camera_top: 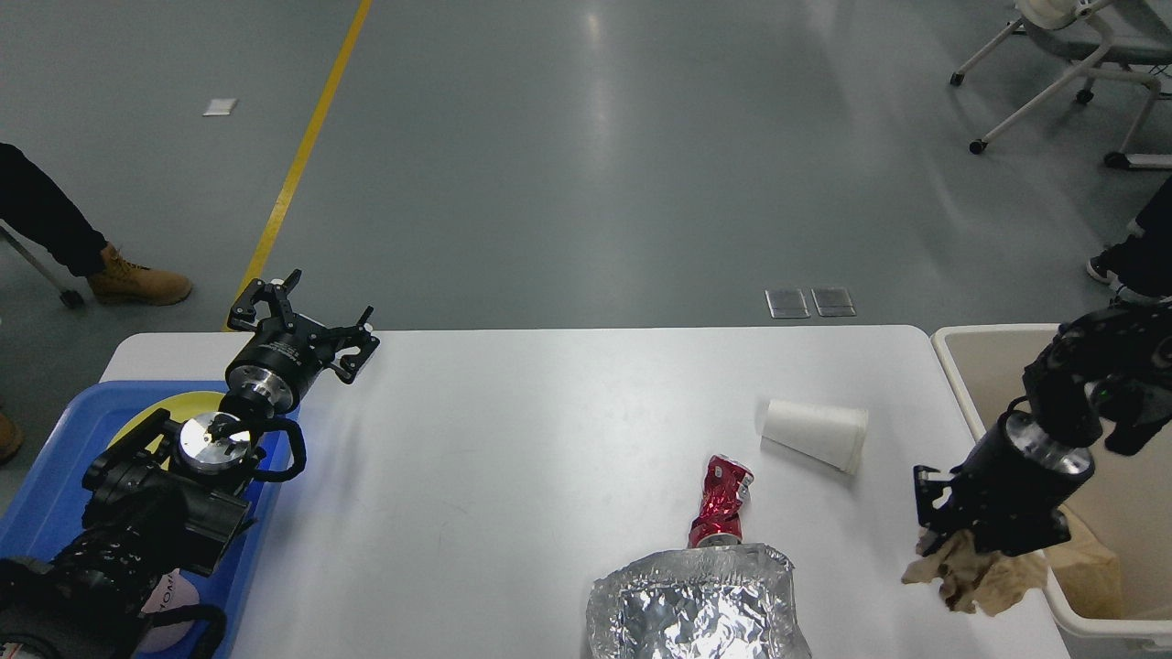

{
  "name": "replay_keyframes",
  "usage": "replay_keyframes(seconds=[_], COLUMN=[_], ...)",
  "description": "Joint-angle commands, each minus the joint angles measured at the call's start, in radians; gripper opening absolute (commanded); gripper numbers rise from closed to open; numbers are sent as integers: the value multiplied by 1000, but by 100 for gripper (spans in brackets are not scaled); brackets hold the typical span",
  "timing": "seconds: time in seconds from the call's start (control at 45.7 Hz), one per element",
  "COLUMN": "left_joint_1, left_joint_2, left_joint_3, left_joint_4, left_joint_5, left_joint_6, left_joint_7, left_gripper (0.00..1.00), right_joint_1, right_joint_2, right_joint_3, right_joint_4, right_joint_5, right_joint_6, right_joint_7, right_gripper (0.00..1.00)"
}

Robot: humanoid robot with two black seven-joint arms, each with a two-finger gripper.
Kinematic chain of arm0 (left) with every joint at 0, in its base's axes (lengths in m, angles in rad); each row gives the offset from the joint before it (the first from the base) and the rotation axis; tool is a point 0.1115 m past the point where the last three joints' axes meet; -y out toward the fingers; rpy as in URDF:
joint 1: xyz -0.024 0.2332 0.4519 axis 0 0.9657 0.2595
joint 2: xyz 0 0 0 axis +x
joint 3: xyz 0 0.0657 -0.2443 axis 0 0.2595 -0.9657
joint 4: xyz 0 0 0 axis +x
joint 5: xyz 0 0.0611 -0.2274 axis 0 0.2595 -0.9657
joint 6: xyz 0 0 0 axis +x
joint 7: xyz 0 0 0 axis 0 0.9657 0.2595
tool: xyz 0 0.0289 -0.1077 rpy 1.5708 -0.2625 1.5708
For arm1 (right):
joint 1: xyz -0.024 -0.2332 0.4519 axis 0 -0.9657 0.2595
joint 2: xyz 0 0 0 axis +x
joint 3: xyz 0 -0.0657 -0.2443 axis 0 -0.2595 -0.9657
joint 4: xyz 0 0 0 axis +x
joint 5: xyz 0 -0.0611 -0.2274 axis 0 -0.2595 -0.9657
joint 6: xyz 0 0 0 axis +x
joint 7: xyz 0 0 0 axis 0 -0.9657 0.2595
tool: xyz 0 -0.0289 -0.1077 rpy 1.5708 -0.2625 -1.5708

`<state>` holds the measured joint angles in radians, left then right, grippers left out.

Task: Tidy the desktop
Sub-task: 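Lift the brown paper and drop it into the white bin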

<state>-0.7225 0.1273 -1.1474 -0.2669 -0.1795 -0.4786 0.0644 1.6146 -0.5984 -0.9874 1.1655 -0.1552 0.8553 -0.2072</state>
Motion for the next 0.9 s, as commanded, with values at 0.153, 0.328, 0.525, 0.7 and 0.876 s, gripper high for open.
replay_keyframes(seconds=[0.153,0.328,0.525,0.7,0.876], left_joint_1=[0,0,0,0,0], left_joint_2=[0,0,0,0,0], left_joint_3=[0,0,0,0,0], left_joint_4=[0,0,0,0,0], left_joint_5=[0,0,0,0,0], left_joint_6=[0,0,0,0,0], left_joint_7=[0,0,0,0,0], left_gripper=[96,96,96,96,96], right_joint_1=[502,777,855,857,800], right_joint_2=[-23,41,132,147,126], right_joint_3=[-169,-185,-180,-172,-220], right_joint_4=[65,56,54,39,-47], right_joint_5=[-3,-3,-3,-6,-96], right_joint_6=[105,105,105,105,105], right_joint_7=[-6,-6,-6,-6,-8], right_gripper=[0,0,0,0,0])
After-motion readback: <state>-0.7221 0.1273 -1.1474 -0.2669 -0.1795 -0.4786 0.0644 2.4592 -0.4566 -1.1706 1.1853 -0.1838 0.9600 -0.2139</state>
